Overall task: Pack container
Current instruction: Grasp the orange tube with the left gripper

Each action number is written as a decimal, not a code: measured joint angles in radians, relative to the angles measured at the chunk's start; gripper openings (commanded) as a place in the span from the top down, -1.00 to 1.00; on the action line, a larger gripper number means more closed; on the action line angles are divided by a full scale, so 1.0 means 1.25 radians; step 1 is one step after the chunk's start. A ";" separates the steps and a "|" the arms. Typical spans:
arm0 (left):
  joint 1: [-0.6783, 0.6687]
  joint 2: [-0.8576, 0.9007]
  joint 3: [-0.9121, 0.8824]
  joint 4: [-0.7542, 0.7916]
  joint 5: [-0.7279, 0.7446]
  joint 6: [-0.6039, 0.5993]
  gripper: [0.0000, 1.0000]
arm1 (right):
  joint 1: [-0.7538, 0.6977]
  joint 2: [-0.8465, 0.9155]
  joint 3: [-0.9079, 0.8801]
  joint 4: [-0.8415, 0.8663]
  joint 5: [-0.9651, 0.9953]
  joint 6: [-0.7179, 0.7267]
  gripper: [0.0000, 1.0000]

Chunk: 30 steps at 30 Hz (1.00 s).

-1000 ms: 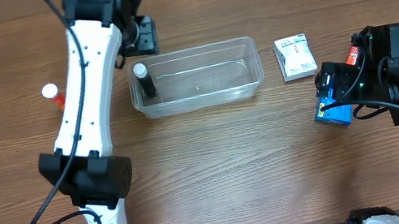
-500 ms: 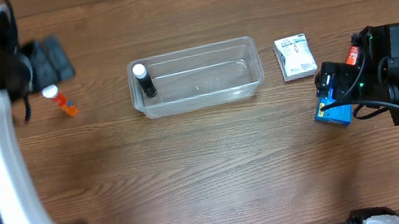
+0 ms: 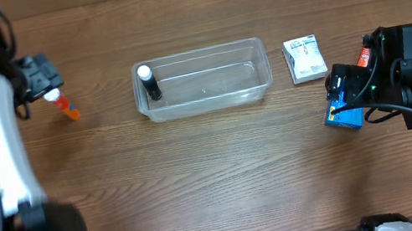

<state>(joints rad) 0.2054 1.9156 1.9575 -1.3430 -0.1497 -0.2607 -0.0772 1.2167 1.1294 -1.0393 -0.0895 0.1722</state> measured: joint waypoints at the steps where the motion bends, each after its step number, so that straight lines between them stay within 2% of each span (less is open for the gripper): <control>1: 0.000 0.039 -0.004 0.007 0.004 0.007 -1.00 | 0.000 0.000 0.000 0.000 0.000 0.000 -1.00; 5: 0.000 0.168 -0.005 0.047 0.034 0.029 -1.00 | 0.000 0.000 0.000 0.000 0.000 0.000 -1.00; 10: 0.000 0.205 -0.006 0.103 0.048 0.044 -1.00 | 0.000 0.000 0.000 0.000 -0.001 0.000 -1.00; 11: 0.000 0.205 -0.006 0.111 0.049 0.044 -0.92 | 0.000 0.000 0.000 0.000 0.000 0.000 -1.00; 13: 0.000 0.205 -0.006 0.118 0.051 0.044 -0.64 | 0.000 0.000 0.000 0.000 0.000 0.000 -1.00; 15: 0.000 0.205 -0.006 0.121 0.058 0.047 -0.56 | 0.000 0.000 0.000 -0.001 0.000 0.000 -1.00; 17: 0.000 0.205 -0.006 0.115 0.077 0.050 -0.36 | 0.000 0.000 0.000 0.000 0.000 0.000 -1.00; 24: 0.000 0.205 -0.006 0.105 0.106 0.053 -0.08 | 0.000 0.000 0.000 -0.001 0.000 0.000 -1.00; 30: 0.000 0.205 -0.006 0.098 0.106 0.056 -0.03 | 0.000 0.000 0.000 0.000 -0.001 0.000 -1.00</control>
<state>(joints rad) 0.2054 2.1715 1.9495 -1.2205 -0.0177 -0.1913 -0.0772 1.2167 1.1294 -1.0397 -0.0902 0.1722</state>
